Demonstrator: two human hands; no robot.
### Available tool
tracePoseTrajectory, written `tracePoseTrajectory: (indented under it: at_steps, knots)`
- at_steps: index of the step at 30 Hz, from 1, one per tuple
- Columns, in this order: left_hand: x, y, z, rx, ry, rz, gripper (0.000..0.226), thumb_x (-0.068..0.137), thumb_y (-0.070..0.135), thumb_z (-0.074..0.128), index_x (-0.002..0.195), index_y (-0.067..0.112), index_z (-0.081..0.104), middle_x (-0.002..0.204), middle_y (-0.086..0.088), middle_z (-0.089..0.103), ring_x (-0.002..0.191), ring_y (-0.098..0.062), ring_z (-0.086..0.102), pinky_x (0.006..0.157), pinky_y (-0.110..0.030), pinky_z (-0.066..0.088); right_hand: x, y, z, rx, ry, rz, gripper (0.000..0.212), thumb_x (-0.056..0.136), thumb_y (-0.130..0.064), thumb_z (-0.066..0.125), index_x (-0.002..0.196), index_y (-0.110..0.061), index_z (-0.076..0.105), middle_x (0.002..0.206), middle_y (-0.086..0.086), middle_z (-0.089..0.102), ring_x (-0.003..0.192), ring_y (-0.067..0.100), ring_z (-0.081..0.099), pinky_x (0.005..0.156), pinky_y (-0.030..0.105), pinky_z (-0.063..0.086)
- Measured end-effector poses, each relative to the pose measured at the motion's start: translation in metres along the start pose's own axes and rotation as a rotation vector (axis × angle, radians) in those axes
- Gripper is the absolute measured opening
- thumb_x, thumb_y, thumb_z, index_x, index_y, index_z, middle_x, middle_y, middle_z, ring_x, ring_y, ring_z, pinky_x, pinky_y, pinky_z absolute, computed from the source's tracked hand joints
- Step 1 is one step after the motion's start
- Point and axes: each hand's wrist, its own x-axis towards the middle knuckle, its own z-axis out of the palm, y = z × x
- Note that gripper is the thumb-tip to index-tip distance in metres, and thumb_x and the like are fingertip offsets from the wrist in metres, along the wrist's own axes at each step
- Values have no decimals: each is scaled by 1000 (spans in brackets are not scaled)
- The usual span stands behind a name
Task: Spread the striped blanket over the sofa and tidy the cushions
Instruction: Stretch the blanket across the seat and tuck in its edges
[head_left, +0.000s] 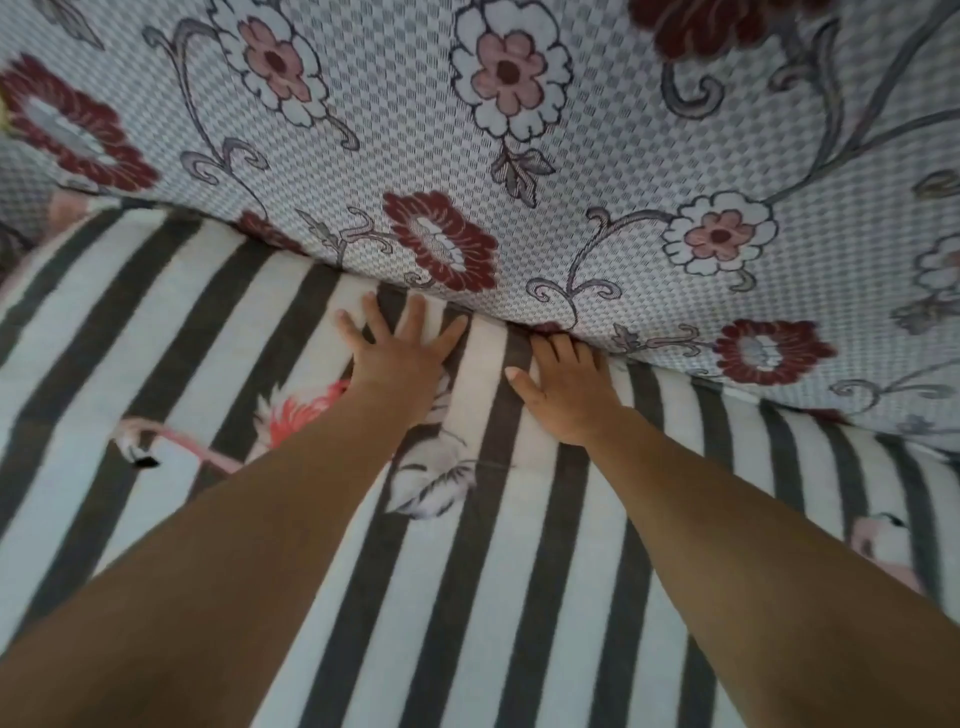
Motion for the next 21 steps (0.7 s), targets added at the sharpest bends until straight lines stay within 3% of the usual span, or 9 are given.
tracePoseTrajectory:
  at_steps: [5,8,11,17,21]
  knots:
    - [-36,4,-10,-87,-120,90,86,89,33,50,143,48,-15,158,2,-23,141,-48,-16,107,-72,2,-5,8,-16,60,-213,-6,65,97,-54,24,152,-25,5,161,1,5,148,30,7,118,53,7]
    - [-87,26,-5,-92,-165,151,82,91,28,46,143,48,-13,157,3,-26,141,-46,-20,109,-70,5,-65,25,-13,41,-205,-64,61,100,-46,24,151,-35,-8,161,-6,-15,149,25,-11,117,56,-2]
    - [-134,56,5,-87,-220,157,91,86,17,49,143,47,-15,155,2,-30,140,-47,-21,107,-71,9,-143,51,2,28,-250,-98,62,100,-43,24,148,-40,-15,157,-10,-27,147,25,-21,115,59,-3]
    - [-223,115,23,-124,-398,153,96,83,4,50,146,41,-13,152,0,-37,141,-46,-21,109,-64,23,-262,85,12,-55,-380,-156,75,97,-23,42,150,-36,-8,160,-5,-22,148,28,-16,113,64,15]
    - [-287,158,22,-191,-520,165,87,84,-1,45,150,36,1,158,2,-23,145,-42,-8,107,-52,37,-324,112,0,-15,-556,-191,65,98,-14,38,152,-33,6,162,-10,-9,150,25,-4,114,60,19]
